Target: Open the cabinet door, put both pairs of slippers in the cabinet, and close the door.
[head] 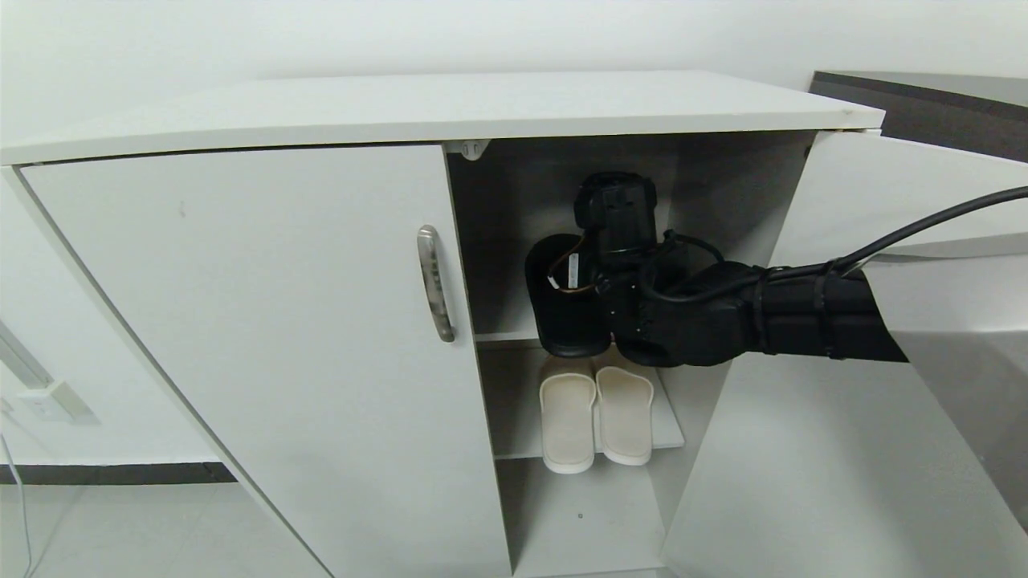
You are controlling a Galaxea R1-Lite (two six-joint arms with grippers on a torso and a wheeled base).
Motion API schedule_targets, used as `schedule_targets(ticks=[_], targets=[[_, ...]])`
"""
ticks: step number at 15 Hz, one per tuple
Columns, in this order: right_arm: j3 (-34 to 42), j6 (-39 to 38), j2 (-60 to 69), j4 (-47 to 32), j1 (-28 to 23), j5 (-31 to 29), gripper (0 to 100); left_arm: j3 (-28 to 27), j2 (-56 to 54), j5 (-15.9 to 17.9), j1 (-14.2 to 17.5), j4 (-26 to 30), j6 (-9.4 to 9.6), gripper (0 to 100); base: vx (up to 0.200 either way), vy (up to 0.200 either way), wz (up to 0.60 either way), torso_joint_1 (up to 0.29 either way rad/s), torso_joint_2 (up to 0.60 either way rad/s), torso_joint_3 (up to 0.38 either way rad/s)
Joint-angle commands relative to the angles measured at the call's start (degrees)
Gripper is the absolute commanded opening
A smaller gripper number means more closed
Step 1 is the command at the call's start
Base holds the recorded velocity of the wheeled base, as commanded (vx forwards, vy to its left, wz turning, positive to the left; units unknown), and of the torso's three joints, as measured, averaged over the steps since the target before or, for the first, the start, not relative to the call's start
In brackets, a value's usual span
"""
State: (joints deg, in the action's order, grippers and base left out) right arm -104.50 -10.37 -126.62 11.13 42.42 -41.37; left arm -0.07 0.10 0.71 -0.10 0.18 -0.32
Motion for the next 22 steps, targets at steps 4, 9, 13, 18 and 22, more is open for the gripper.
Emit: schedule_targets(ticks=[4, 9, 13, 18, 22], targets=[[4.6, 0.0, 4.3, -0.1, 1.1, 0.0, 100, 0.0, 0.0, 0.0, 0.0, 0.0, -0.03, 0, 0.0, 0.0, 0.0, 0.0, 0.0, 0.0], [15.8, -0.6, 13.5, 0.5, 4.9, 0.0, 100, 0.0, 0.0, 0.0, 0.0, 0.0, -0.03, 0, 0.0, 0.0, 0.0, 0.0, 0.0, 0.0], [28.2, -0.5, 20.9, 4.9, 9.2, 0.2, 100, 0.0, 0.0, 0.0, 0.0, 0.0, -0.03, 0, 0.0, 0.0, 0.0, 0.0, 0.0, 0.0], [44.9, -0.6, 27.7, 13.9, 13.7, 1.9, 100, 0.0, 0.0, 0.0, 0.0, 0.0, -0.03, 0, 0.0, 0.0, 0.0, 0.0, 0.0, 0.0], [55.9, -0.5, 29.8, 23.4, 14.5, 6.3, 100, 0.0, 0.0, 0.1, 0.0, 0.0, 0.14, 0, 0.0, 0.0, 0.0, 0.0, 0.0, 0.0]])
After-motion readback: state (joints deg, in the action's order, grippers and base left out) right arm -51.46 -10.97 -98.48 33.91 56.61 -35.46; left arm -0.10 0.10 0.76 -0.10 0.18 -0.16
